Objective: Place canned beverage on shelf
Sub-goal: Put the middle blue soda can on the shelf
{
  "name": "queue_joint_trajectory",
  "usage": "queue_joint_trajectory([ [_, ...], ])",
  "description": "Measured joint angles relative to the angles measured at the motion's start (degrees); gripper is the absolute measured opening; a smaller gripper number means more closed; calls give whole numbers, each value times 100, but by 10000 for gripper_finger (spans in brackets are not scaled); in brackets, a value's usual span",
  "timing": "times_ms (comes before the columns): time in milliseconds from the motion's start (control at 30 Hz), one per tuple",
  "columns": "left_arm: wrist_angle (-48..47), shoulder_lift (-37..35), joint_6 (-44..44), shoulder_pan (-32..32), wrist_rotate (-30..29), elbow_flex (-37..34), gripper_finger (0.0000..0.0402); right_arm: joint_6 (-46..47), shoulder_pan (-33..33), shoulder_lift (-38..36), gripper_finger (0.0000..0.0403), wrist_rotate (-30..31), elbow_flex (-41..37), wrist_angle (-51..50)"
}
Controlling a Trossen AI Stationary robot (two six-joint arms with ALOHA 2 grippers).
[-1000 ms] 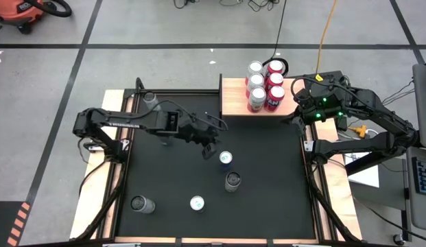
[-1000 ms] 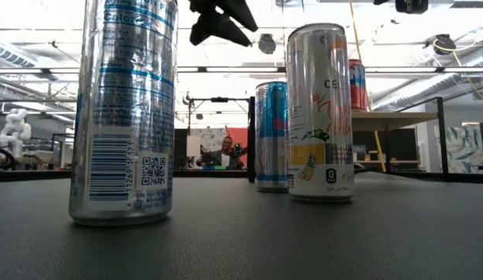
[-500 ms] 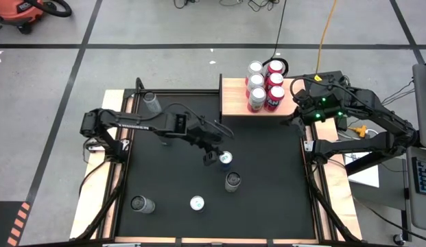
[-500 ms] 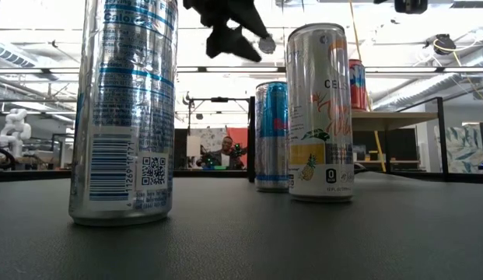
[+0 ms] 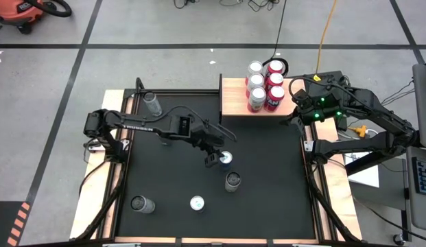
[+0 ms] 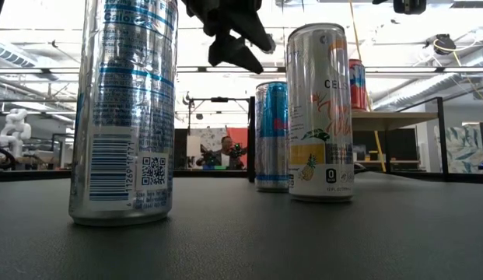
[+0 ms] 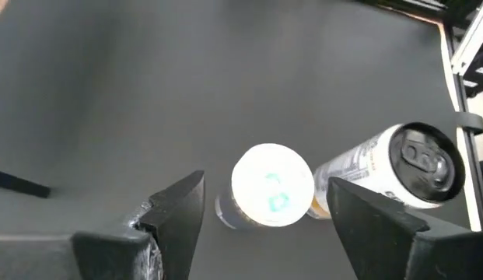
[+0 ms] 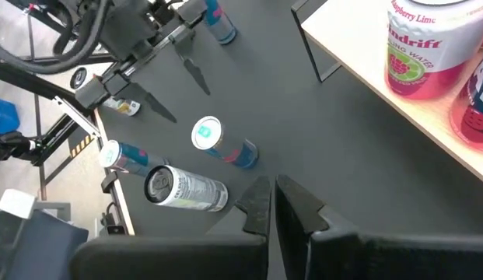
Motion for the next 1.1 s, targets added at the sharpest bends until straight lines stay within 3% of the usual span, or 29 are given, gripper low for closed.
queue_joint_trajectory([
  [200, 24, 29, -207, -171, 6, 0, 276, -1, 0, 0, 0, -8, 0, -7],
  [400, 6, 27, -245, -349, -600, 0, 327, -49, 0, 0, 0, -28, 0, -7],
  [567, -18, 171, -278, -336, -662, 0, 359, -58, 0, 2, 0, -150, 0, -9],
  [1100, 222, 646, 4, -342, -497, 2, 361, -70, 0, 2, 0, -294, 0, -33],
])
